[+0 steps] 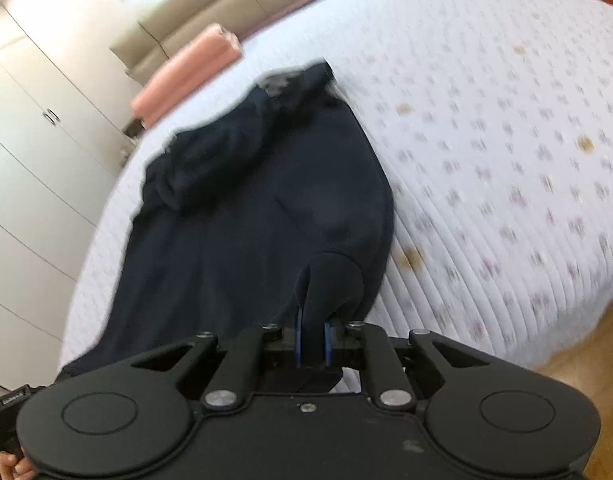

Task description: Fold large clothes

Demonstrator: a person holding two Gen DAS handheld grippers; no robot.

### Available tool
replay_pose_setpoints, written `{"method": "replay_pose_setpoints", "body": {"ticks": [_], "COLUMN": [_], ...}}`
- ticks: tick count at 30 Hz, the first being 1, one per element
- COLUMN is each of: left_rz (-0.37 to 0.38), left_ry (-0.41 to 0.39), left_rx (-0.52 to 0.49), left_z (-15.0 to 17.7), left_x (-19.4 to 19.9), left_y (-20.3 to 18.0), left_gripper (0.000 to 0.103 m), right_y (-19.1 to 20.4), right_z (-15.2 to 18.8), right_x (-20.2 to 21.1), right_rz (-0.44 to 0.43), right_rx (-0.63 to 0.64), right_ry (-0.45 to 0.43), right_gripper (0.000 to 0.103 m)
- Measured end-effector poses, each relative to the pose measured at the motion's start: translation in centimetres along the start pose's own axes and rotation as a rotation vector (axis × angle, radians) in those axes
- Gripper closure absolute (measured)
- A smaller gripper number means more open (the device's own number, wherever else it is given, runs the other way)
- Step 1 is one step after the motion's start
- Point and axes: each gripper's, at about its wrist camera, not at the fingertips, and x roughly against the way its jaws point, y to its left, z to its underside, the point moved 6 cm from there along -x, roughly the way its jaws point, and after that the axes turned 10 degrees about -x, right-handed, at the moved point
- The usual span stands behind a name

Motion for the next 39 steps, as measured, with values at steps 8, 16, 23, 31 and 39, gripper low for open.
{"method": "replay_pose_setpoints", "body": {"ticks": [8, 16, 23, 31, 39], "left_rz": [0.015, 0.036, -0.164, -0.418, -0.553], "left_ry": [-0.036, -0.173, -0.27, 0.034, 0.125], "left_rx": [-0.057, -0.127, -0.117, -0.419, -0.405], "left_z": [-5.6, -18.8, -30.2, -30.2, -30.6], "left_x": [-4.4, -15.4, -23.1, -26.7, -29.4], "left_y": [-2.2, -2.0, -2.2, -3.6, -1.8], "left_gripper": [0.097, 0.097, 0.036, 0.032, 0.032], "right_y": [3.0, 7.7, 9.4, 10.1, 11.8], "right_z": [-5.7, -20.2, -28.8, -29.2, -30.8], "right_x": [-3.4, -13.3, -17.8, -22.6, -28.7], "right_rz": [-0.098, -0.119, 0.03, 0.171, 0.165], "right_rx": [0.01, -0.01, -0.056, 0.203, 0.393], "right_ry": [-0.018, -0.188, -0.236, -0.039, 0.102], "right_gripper": [0.089, 0.09, 0.033, 0.026, 0.029]}}
